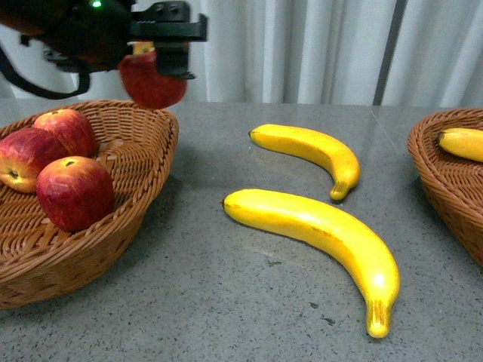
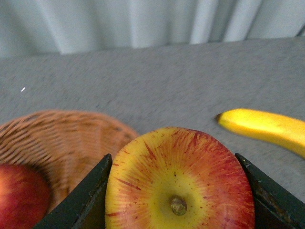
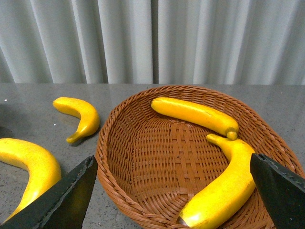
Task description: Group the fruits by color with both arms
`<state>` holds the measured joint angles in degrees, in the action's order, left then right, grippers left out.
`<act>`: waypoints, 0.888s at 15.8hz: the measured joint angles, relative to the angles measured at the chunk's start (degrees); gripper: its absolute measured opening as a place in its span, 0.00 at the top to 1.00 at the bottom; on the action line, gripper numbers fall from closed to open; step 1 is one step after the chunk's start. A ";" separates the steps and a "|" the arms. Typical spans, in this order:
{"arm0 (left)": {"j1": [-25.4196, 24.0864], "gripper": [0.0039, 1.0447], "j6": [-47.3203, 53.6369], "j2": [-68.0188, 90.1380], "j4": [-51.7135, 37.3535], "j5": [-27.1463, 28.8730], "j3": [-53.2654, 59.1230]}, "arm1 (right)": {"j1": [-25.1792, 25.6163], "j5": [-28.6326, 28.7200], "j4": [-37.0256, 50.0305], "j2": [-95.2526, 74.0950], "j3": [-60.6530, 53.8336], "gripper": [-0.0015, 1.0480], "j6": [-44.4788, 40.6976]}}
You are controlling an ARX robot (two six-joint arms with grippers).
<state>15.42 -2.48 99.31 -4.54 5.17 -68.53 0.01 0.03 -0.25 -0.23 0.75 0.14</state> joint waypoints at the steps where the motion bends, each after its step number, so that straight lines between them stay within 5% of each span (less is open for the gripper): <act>1: -1.99 0.37 -1.42 -1.53 0.87 0.92 2.21 | 0.00 0.00 0.00 -0.02 0.00 0.06 0.02; 11: -11.02 0.37 -2.80 -0.92 -0.83 -3.45 8.41 | 0.00 0.00 0.00 -0.02 0.00 0.06 0.02; 14: -11.13 0.08 -0.70 -0.98 -2.51 -5.20 8.35 | 0.00 0.00 0.02 -0.02 0.00 0.06 0.02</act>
<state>4.29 -3.18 98.32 -7.05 -0.03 -60.18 0.01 0.03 -0.23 -0.25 0.75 0.16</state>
